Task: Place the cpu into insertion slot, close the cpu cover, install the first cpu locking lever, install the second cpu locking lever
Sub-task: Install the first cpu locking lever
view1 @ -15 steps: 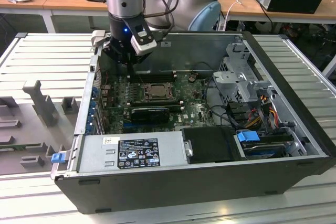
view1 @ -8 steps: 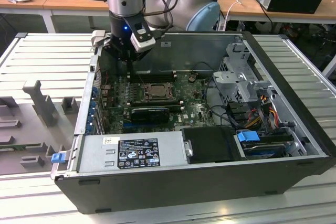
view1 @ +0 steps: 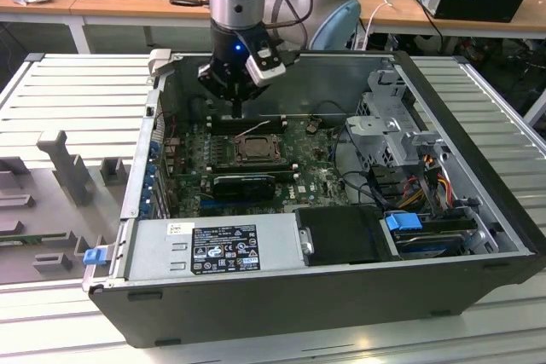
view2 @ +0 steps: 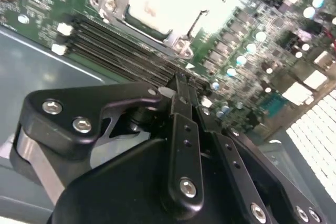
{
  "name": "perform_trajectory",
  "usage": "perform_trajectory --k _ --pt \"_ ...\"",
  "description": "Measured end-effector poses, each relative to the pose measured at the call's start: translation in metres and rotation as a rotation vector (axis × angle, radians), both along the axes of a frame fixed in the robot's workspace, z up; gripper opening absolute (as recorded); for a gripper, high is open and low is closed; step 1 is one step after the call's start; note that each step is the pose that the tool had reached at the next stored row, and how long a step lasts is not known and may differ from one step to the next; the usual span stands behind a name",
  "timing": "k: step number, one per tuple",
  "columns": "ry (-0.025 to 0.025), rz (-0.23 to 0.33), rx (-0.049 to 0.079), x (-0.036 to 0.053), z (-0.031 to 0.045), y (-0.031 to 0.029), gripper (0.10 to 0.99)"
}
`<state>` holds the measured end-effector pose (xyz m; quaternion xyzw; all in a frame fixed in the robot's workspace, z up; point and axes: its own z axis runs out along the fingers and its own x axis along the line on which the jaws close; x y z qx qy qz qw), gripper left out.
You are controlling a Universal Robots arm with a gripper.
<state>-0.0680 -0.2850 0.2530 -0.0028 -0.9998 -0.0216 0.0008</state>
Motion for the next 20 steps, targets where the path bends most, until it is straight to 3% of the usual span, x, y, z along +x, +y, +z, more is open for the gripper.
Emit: perform_trajectory --k 1,2,3,6,10,20 --pt "0.0 0.001 0.002 0.0076 -0.0008 0.0 0.106" --pt "0.0001 0.001 0.014 0.01 -0.0011 -0.0001 0.106" --pt "-0.0002 0.011 0.038 0.0125 -0.0026 0.0001 0.106" --pt "0.0004 0.052 0.035 0.0156 -0.0074 0.0 0.106" --pt "0.0003 0.06 0.035 0.0268 -0.0175 0.0002 0.106" --pt "0.0004 0.065 0.035 0.038 -0.0268 0.0035 0.106"
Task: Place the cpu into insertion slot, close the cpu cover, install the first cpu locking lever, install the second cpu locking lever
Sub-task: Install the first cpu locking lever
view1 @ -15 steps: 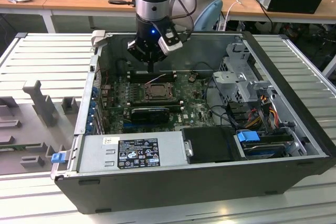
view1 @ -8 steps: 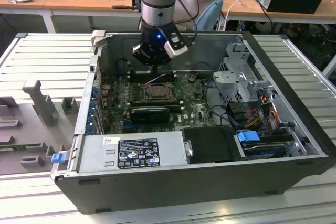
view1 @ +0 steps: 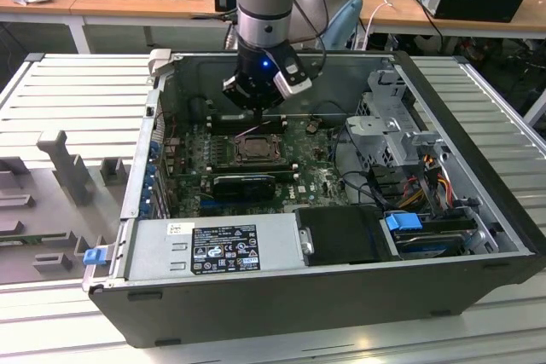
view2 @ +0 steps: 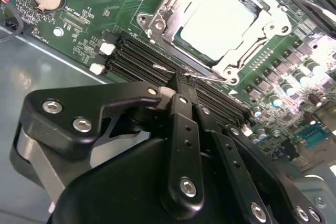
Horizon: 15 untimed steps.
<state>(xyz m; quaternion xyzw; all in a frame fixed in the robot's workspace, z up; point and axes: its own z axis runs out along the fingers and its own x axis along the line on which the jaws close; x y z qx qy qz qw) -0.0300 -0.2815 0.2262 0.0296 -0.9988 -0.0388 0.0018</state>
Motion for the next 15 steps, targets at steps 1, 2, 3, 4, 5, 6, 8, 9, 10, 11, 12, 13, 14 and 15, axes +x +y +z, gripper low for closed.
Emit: perform_trajectory --k 1,2,3,4,5,6,8,9,10,11,12,13,14,15 --pt "0.0 0.0 0.0 0.0005 -0.0007 0.0003 0.106" --pt "0.0 0.001 0.0 0.001 -0.0013 0.0005 0.106" --pt "0.0 0.002 0.0 0.0017 -0.0021 0.0007 0.106" --pt "0.0 0.002 0.0 0.0022 -0.0029 0.0008 0.106" --pt "0.0 0.004 0.0 0.0032 -0.0043 0.0008 0.106" --pt "0.0 0.005 0.0 0.0039 -0.005 0.0008 0.106" --pt "0.0 0.006 0.0 0.0058 -0.0066 0.0008 0.106" --pt "0.0 0.006 0.0 0.0065 -0.0075 0.0008 0.106" --pt "0.0 0.006 0.0 0.007 -0.0082 0.0008 0.106" --pt "0.0 0.006 0.0 0.0077 -0.0091 0.0008 0.106" --pt "0.0 0.006 0.0 0.0085 -0.0098 0.0008 0.106" --pt "0.0 0.006 0.0 0.0091 -0.0103 0.0008 0.106" --pt "0.0 0.006 0.0 0.0097 -0.0108 0.0008 0.106" --pt "0.0 0.006 0.0 0.0103 -0.0114 0.0008 0.106"
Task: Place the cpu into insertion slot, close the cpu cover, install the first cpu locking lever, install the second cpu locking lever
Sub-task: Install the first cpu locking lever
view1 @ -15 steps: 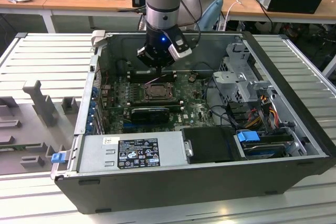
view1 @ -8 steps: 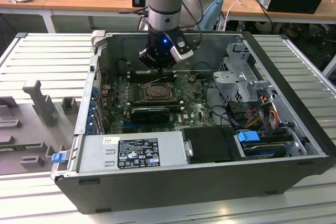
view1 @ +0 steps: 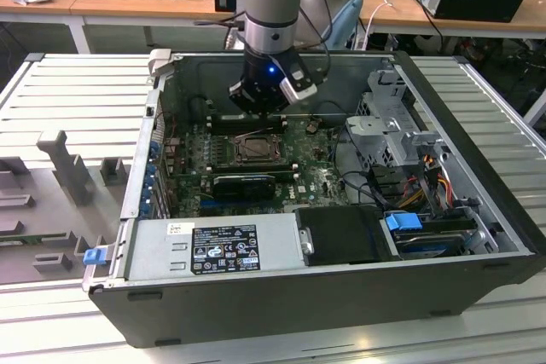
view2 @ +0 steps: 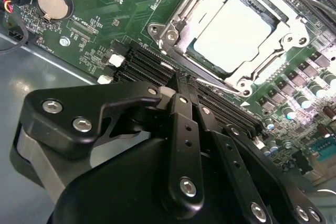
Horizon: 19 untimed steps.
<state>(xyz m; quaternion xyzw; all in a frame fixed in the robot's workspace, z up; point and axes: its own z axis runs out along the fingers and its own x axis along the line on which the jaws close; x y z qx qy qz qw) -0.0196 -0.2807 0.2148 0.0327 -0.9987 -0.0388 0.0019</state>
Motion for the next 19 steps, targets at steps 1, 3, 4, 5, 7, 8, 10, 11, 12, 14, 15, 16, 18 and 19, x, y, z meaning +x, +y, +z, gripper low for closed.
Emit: perform_trajectory --k 1,3,4,5,7,8,10,11,12,14,15,16,18,19 --pt "0.0 0.0 0.0 0.0005 -0.0006 0.0 0.106" --pt "0.0 0.0 0.0 0.0013 -0.0019 0.0 0.106" --pt "-0.0001 0.0 0.0 0.0017 -0.0026 0.0 0.106" --pt "0.0 0.0 0.0 0.0018 -0.0034 0.0 0.106" --pt "0.0 0.0 0.0 0.0018 -0.0054 -0.0001 0.106" --pt "0.0 0.0 0.0 0.0018 -0.0059 -0.0001 0.106" --pt "0.0001 0.0 0.0 0.0018 -0.0067 -0.0002 0.106" --pt "0.0001 0.0 -0.001 0.0019 -0.0069 -0.0002 0.106" --pt "0.0 0.001 -0.001 0.0021 -0.0072 -0.0002 0.106" --pt "-0.0001 0.0 -0.002 0.0023 -0.0079 -0.0001 0.106" --pt "0.0001 0.001 -0.005 0.0024 -0.0084 -0.0001 0.106" --pt "0.0001 0.0 -0.006 0.0024 -0.0088 -0.0002 0.106" --pt "0.0 0.0 -0.007 0.0028 -0.0098 -0.0002 0.106" --pt "0.0001 0.0 -0.008 0.0028 -0.0102 -0.0002 0.106"
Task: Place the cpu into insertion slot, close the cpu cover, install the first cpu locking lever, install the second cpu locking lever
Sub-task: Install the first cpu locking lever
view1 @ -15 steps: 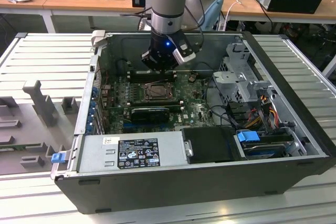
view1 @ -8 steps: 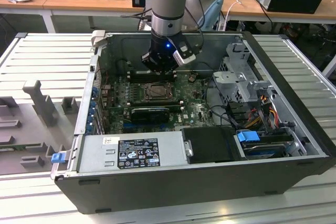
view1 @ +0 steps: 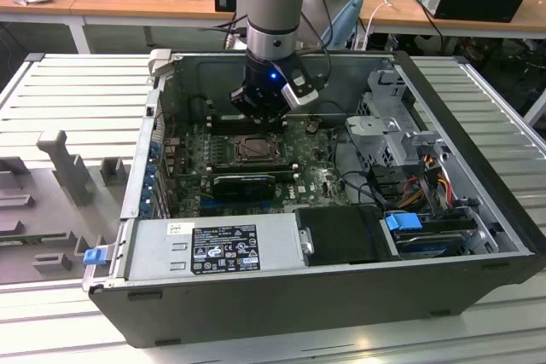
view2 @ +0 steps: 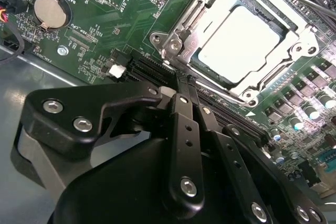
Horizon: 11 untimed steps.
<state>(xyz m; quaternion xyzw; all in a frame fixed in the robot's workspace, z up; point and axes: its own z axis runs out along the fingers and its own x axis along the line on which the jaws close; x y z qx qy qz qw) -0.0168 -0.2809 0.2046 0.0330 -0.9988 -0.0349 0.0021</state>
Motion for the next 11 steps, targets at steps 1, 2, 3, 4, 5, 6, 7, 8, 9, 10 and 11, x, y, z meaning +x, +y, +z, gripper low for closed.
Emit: perform_trajectory --k 1,2,3,4,5,6,7,8,9,10,11 --pt "0.0001 0.0 -0.001 0.0 -0.0001 0.0 0.106" --pt "0.0001 0.0 -0.002 0.0 -0.0003 0.0 0.106" --pt "0.0 0.0 -0.004 0.0 -0.0007 0.0 0.106" --pt "0.0 0.0 -0.005 0.0 -0.0008 0.0 0.106" --pt "0.0 0.0 -0.006 0.0 -0.0008 0.0 0.106" --pt "0.0 0.0 -0.008 0.0 -0.001 -0.0001 0.106" --pt "0.0 0.0 -0.01 0.0 -0.001 -0.0003 0.106" --pt "-0.0001 0.0 -0.012 0.0 -0.0011 -0.0004 0.106" --pt "-0.0001 0.0 -0.014 0.0 -0.0011 -0.0004 0.106" --pt "-0.0004 0.0 -0.019 0.0 -0.0014 -0.0004 0.106" --pt "-0.0004 0.0 -0.022 0.0 -0.0018 -0.0005 0.106"
